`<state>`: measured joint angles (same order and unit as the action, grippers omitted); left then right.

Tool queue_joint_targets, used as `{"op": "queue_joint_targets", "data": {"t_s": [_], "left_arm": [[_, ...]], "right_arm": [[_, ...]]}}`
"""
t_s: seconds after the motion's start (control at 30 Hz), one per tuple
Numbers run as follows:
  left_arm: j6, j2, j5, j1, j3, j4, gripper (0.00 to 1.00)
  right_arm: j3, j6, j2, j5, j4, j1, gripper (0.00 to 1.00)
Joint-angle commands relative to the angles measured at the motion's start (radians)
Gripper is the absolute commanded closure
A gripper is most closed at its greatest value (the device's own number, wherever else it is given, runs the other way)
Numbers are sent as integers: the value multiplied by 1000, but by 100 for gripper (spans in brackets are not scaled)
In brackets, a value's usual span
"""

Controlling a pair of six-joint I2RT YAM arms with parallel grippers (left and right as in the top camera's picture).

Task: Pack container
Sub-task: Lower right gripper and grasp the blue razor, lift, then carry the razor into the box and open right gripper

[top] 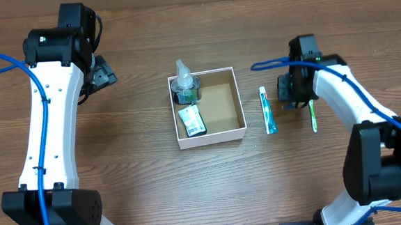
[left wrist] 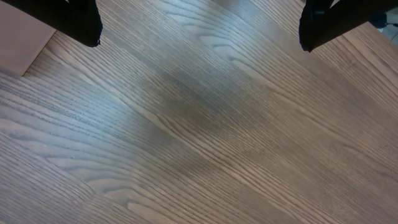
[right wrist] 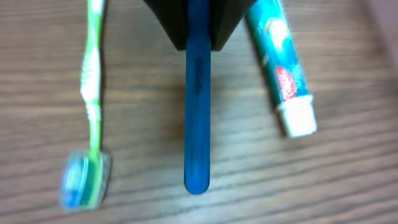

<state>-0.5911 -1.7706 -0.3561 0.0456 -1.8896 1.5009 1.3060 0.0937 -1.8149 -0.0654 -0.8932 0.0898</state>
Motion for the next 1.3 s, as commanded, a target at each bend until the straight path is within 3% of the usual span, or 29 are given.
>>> {"op": "queue_joint_targets", "data": {"t_s": [0.0, 0.33, 0.67, 1.0, 1.2, 1.23, 1.27], "left_arm": [[19, 0, -17, -3, -19, 2, 0], [19, 0, -17, -3, -19, 2, 0], [19, 0, -17, -3, -19, 2, 0], [19, 0, -17, -3, -19, 2, 0], [19, 0, -17, -3, -19, 2, 0], [19, 0, -17, -3, -19, 2, 0], [19, 0, -17, -3, -19, 2, 0]], "right_arm": [[135, 23, 112, -12, -80, 46, 90], [214, 171, 233, -8, -190, 275, 90], [167, 291, 220, -27, -97, 514, 89], [153, 304, 105, -39, -47, 569, 88], [153, 304, 45, -39, -35, 570, 70], [153, 304, 45, -39, -34, 570, 62], [153, 304, 45, -39, -33, 569, 47]]}}
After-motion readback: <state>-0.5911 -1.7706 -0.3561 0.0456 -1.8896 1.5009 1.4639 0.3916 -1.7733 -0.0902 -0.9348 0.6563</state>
